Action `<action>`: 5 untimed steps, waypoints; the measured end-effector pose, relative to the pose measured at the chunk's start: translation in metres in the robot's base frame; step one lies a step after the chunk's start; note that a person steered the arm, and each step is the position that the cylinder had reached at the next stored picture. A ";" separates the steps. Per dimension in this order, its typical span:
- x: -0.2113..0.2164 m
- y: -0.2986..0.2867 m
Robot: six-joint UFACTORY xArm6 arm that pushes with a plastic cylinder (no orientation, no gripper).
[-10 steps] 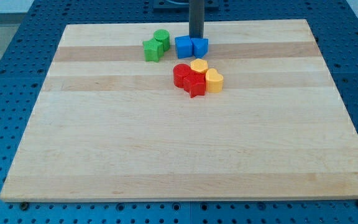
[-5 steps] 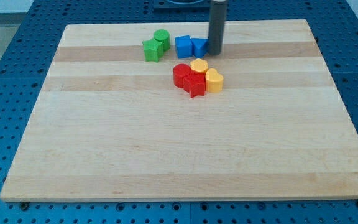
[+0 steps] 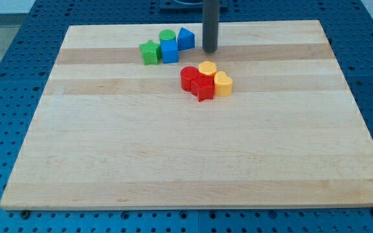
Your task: Push blue blocks into green blocks
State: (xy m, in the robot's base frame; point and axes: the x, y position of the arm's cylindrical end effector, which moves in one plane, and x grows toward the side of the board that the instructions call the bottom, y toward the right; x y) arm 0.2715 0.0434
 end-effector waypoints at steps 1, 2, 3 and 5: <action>-0.031 0.005; -0.042 -0.009; -0.027 -0.032; -0.011 -0.068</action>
